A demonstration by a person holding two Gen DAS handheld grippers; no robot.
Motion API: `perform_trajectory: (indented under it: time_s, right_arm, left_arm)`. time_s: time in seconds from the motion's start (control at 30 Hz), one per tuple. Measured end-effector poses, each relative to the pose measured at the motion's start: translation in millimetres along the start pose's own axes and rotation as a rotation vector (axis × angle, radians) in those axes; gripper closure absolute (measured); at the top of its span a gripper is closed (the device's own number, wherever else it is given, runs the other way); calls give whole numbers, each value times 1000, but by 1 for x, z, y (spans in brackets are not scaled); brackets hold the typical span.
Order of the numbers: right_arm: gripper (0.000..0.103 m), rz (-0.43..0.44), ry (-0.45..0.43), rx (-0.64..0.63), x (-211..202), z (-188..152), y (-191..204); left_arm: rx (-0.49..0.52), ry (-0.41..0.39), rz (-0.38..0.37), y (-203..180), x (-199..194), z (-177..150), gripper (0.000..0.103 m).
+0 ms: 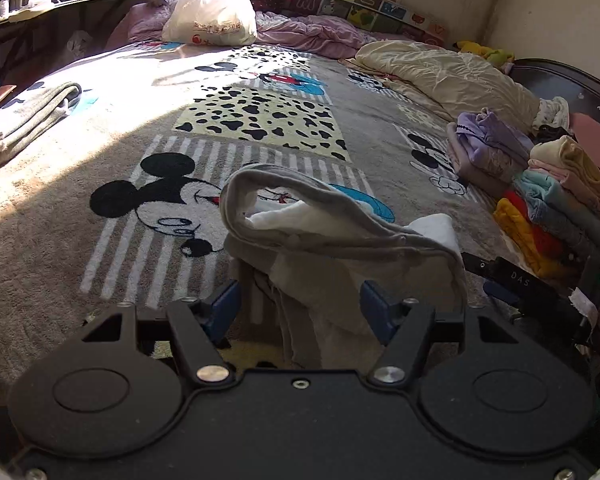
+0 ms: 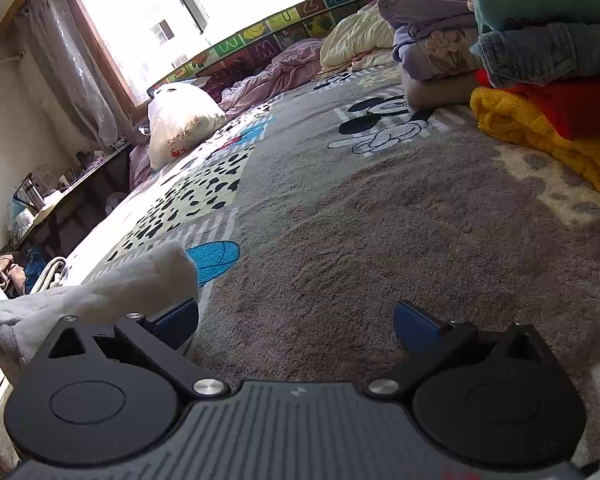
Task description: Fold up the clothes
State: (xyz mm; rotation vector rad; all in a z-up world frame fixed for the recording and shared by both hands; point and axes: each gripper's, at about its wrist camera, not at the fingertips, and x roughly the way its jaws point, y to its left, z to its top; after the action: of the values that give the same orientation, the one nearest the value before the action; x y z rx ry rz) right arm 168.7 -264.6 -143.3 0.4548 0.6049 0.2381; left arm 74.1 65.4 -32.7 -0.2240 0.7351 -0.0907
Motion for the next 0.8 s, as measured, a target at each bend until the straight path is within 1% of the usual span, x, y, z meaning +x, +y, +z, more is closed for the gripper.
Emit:
perform_trajectory:
  time_s: [0.1, 0.17, 0.3, 0.37, 0.43, 0.5, 0.53, 0.57, 0.67, 0.73, 0.8]
  right_arm:
    - [0, 7, 4, 35, -2, -2, -1]
    - [0, 26, 5, 66, -5, -3, -1]
    - [0, 96, -15, 26, -20, -5, 9]
    - [0, 120, -19, -13, -27, -7, 14]
    - [0, 154, -6, -12, -33, -8, 14]
    - [0, 172, 18, 38, -36, -8, 10]
    - [0, 186, 34, 80, -36, -7, 7]
    - [0, 213, 47, 131, -34, -7, 3]
    - [0, 308, 71, 268, -25, -7, -5]
    - [0, 387, 92, 345, -18, -10, -10]
    - [0, 453, 86, 431, -15, -16, -15]
  left_arm:
    - [-74, 10, -29, 3, 13, -5, 38]
    - [-152, 10, -72, 12, 22, -8, 38]
    - [-256, -35, -148, 24, 37, -6, 37]
    - [-332, -58, -202, 32, 47, -1, 36]
    - [-406, -75, -245, 40, 53, 3, 35]
    - [-460, -98, -264, 48, 53, 6, 31]
    - [-477, -106, -270, 52, 52, 7, 28]
    - [-491, -114, -273, 57, 50, 9, 27]
    - [-530, -142, -286, 71, 44, 12, 27]
    - [-561, -161, -305, 80, 42, 13, 27]
    - [-580, -176, -306, 87, 42, 13, 27]
